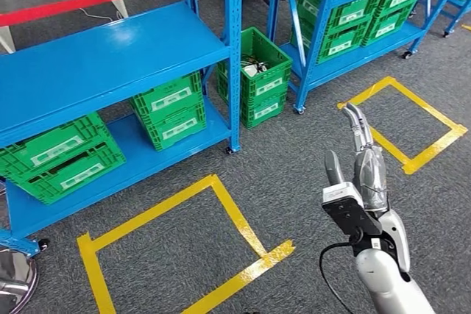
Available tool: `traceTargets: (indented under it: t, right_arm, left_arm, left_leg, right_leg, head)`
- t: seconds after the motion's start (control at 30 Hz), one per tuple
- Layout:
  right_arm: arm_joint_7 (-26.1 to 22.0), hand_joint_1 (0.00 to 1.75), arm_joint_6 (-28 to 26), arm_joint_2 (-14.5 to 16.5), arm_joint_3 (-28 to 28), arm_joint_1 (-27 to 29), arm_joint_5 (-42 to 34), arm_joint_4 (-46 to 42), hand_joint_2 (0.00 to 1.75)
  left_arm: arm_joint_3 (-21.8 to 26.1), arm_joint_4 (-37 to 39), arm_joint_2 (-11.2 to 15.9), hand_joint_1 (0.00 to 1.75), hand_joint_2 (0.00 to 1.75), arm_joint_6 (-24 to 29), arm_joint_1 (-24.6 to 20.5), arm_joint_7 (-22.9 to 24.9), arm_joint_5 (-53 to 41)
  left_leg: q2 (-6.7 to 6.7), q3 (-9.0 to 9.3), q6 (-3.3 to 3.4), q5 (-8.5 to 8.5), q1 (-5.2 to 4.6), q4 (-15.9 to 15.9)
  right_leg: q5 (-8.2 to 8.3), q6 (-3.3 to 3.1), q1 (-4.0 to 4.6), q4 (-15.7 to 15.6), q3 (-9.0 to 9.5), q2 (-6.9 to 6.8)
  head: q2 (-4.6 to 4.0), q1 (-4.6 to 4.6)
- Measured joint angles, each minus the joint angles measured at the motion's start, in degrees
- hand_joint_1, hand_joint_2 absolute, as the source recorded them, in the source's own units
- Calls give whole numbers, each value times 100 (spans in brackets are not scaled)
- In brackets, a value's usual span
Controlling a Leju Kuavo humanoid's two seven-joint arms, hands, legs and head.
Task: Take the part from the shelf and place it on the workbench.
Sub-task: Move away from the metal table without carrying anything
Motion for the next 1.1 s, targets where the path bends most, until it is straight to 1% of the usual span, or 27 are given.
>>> traceTargets:
  t: [0.03, 0.07, 0.1, 0.13, 0.17, 0.23, 0.3, 0.37, 0.4, 0.43, 0.47, 0.5, 0.53, 0.6, 0.63, 0.67, 0.73, 0.77, 0.8, 0.87, 0.9, 0.93, 0.97, 1.0, 1.03, 1.07, 1.1]
  right_arm:
    - [0, 0, 0, -1, -1, 0, 0, 0, 0]
    - [1, 0, 1, -1, 0, -1, 0, 1, 0]
    - [1, 0, 1, -1, 0, -1, 0, 2, 0]
    - [1, 0, 2, -1, -1, 2, 0, 3, 0]
    - [1, 0, 3, -1, -1, 6, 1, 4, 0]
    - [1, 0, 5, -1, 0, 7, 2, 4, 0]
    - [-1, 0, 7, -2, 1, 2, 5, 3, 0]
    - [-1, 0, 9, -3, -2, 7, 8, 2, 0]
    - [1, 0, 13, -3, -2, 10, 9, 2, 0]
    - [2, 0, 18, -3, -1, 13, 9, 2, 0]
    - [2, 0, 22, -3, 0, 12, 9, 2, 0]
    - [3, 0, 26, -3, 2, 10, 9, 2, 0]
    - [3, 0, 28, -3, 2, 4, 10, 2, 0]
    - [4, 0, 33, -3, 2, -9, 18, 2, 0]
    - [5, 0, 40, -3, 2, -16, 22, 2, 0]
    - [7, 0, 49, -3, 3, -23, 28, 3, 0]
    - [10, 0, 64, -3, 7, -45, 39, 6, 0]
    - [10, 0, 70, -3, 11, -57, 46, 7, 0]
    - [10, 0, 75, -4, 11, -69, 54, 8, 0]
    - [21, 0, 91, -9, 9, -72, 64, 17, 0]
    - [27, 0, 98, -12, 8, -67, 67, 27, 0]
    - [34, 0, 106, -14, 11, -59, 67, 39, 0]
    - [36, 0, 111, -14, 15, -54, 68, 51, 0]
    - [36, 0, 115, -14, 18, -54, 69, 61, 0]
    - [37, 0, 115, -14, 19, -58, 70, 69, 0]
    - [37, 0, 115, -14, 19, -66, 71, 75, 0]
    - [36, 0, 117, -14, 20, -73, 72, 80, 0]
  left_arm:
    - [-1, 1, -2, 0, 0, -2, 0, -1, -3]
    - [-1, 1, -1, 0, 0, -2, -3, -1, -8]
    - [-1, 1, 2, 0, 0, -2, -5, -2, -11]
    - [-2, 1, 4, 0, 0, -1, -5, -3, -14]
    - [-1, 1, 7, 0, 0, 1, 1, -4, -15]
    - [-1, 2, 10, 0, 0, 4, 21, -5, -13]
    - [-1, 7, 9, 0, 0, 6, 22, -6, -13]
    - [-2, 10, 5, 0, 0, 8, 6, -9, -14]
    - [-2, 10, 5, 0, 0, 8, 1, -11, -14]
    - [-2, 11, 5, 0, 0, 9, 2, -14, -15]
    - [-2, 11, 5, 0, 0, 11, 7, -18, -16]
    - [-2, 12, 6, 0, 0, 13, 13, -21, -20]
    - [-2, 12, 7, 0, 0, 14, 17, -24, -24]
    - [-3, 12, 10, 0, 0, 16, 8, -34, -32]
    - [-4, 12, 10, 0, 0, 16, -1, -38, -34]
    - [-4, 12, 11, 0, 0, 18, -5, -43, -34]
    - [-5, 12, 12, 0, 0, 22, 5, -44, -35]
    - [-6, 13, 10, 0, 0, 25, 14, -45, -35]
    - [-8, 14, 8, 0, 0, 26, 14, -47, -36]
    - [-16, 16, 6, 0, 0, 31, 0, -55, -38]
    - [-21, 18, 8, 0, 0, 32, -7, -60, -39]
    - [-25, 21, 7, 0, 0, 34, -9, -66, -41]
    - [-27, 25, 6, 0, 0, 36, -7, -73, -46]
    - [-29, 31, 5, 0, 0, 38, -6, -84, -53]
    - [-33, 37, 5, 0, 0, 42, -6, -98, -64]
    - [-37, 41, 5, 0, 0, 46, -8, -114, -77]
    - [-42, 44, 7, 0, 0, 50, -13, -128, -87]
  left_leg:
    - [-65, 4, -20, -14, 9, 18]
    - [-125, -4, -47, -31, 10, 45]
    - [-186, -23, -77, -44, 10, 74]
    - [-238, -46, -109, -46, 9, 93]
    - [-286, -69, -140, -36, 11, 101]
    - [-335, -86, -194, -30, 26, 110]
    - [-165, -182, -251, -181, 19, 339]
    - [85, -492, -307, -515, 24, 1003]
    - [145, -676, -325, -666, 35, 1385]
    - [171, -807, -334, -739, 44, 1655]
    - [184, -836, -334, -697, 48, 1716]
    - [200, -752, -322, -549, 48, 1544]
    - [249, -570, -296, -335, 40, 1182]
    - [446, -191, -226, -57, -10, 421]
    - [519, -90, -196, -13, -36, 198]
    - [546, -62, -175, -30, -57, 113]
    - [461, -64, -125, -14, -48, 64]
    - [415, -41, -93, 4, -33, 27]
    - [368, -18, -61, 25, -13, -12]
    - [266, 7, -16, 40, 8, -50]
    - [212, 2, -5, 37, 9, -50]
    - [155, 2, 2, 33, 7, -48]
    - [97, 4, 3, 31, 5, -45]
    - [37, 10, 1, 29, 6, -41]
    - [-29, 18, -8, 23, 10, -31]
    - [-92, 22, -25, 12, 16, -18]
    - [-151, 13, -47, -2, 13, 11]
  right_leg:
    - [239, 6, -14, -403, 167, 61]
    - [397, 10, -30, -794, 342, 173]
    - [493, 0, -45, -1092, 492, 268]
    - [517, -17, -53, -1256, 581, 338]
    - [496, -43, -46, -1282, 609, 354]
    - [520, -100, -44, -1296, 635, 251]
    - [520, -160, -59, -1319, 669, 134]
    - [501, -211, -54, -1325, 688, 0]
    - [493, -225, -48, -1324, 691, -69]
    - [485, -231, -44, -1324, 696, -134]
    - [478, -233, -42, -1324, 704, -194]
    - [469, -231, -40, -1324, 718, -251]
    - [458, -225, -37, -1324, 738, -304]
    - [428, -195, -17, -1323, 771, -405]
    - [417, -171, -3, -1325, 779, -455]
    - [410, -146, 8, -1331, 784, -504]
    - [396, -88, 13, -1355, 795, -591]
    - [359, -60, 8, -1331, 790, -549]
    - [272, -34, 2, -1211, 739, -446]
    - [-48, 1, -10, -598, 445, -156]
    - [-213, 12, -12, -199, 238, -69]
    - [-306, 22, -12, 112, 64, -32]
    - [-281, 26, -13, 228, -20, -20]
    - [-154, 27, -14, 139, -4, -13]
    - [71, 23, -20, -177, 127, 11]
    - [281, 17, -33, -579, 308, 91]
    - [418, 9, -46, -949, 487, 186]
  head:
    - [0, 0]
    - [0, 2]
    - [0, 1]
    - [0, -1]
    - [0, -4]
    - [0, -10]
    - [0, -41]
    - [0, -75]
    - [0, -78]
    - [0, -79]
    - [0, -80]
    - [0, -80]
    - [0, -79]
    - [0, -78]
    - [0, -72]
    - [0, -70]
    - [0, -66]
    - [-1, -64]
    - [-1, -55]
    - [-1, -16]
    - [0, -6]
    - [0, 4]
    - [0, 3]
    - [0, 3]
    - [0, 5]
    - [0, 5]
    - [0, 3]
